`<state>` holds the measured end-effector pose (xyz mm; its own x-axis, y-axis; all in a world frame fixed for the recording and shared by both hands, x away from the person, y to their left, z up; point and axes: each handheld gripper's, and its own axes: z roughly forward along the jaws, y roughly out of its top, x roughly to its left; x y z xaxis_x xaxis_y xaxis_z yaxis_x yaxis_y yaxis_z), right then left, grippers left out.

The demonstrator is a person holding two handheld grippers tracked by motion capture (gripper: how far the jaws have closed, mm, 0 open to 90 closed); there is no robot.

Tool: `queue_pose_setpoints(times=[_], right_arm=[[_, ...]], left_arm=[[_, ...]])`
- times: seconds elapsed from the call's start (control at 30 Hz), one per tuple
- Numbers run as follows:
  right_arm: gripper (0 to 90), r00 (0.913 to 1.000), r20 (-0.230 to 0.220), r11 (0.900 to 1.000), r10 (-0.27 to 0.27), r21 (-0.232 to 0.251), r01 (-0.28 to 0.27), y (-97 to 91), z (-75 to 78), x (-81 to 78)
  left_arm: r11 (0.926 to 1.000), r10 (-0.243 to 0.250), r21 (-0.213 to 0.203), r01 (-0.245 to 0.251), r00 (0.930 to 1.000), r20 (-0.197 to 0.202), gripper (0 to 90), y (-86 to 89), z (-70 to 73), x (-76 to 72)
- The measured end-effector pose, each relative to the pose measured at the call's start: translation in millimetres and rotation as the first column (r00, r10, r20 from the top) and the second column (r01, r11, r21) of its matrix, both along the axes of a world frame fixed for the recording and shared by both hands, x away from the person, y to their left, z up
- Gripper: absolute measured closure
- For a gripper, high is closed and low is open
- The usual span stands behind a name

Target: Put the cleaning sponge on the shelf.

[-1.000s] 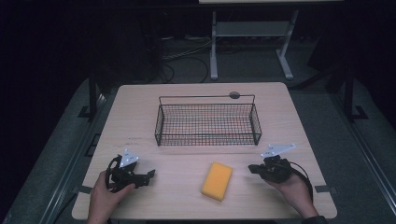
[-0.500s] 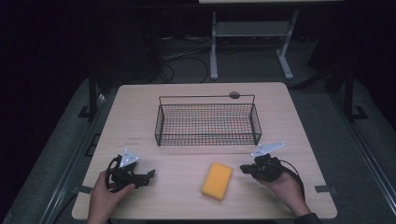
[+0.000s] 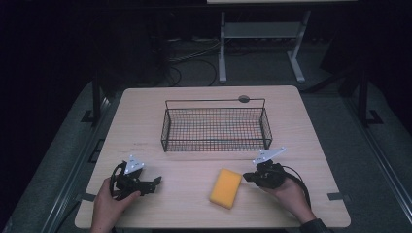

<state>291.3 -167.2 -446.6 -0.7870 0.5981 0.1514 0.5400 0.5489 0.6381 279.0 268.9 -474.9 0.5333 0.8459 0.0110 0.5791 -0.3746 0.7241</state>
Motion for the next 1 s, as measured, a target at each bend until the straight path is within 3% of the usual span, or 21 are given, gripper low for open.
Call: queue_pose_setpoints(times=[1.0], right_arm=[[89.6,0.9996,0.0,0.9996,0.029,-0.001,-0.029,29.4,-2.6,19.2]], left_arm=[[1.0,0.0,-0.001,0.0,1.0,0.001,12.7,0.0,-0.1,0.0]])
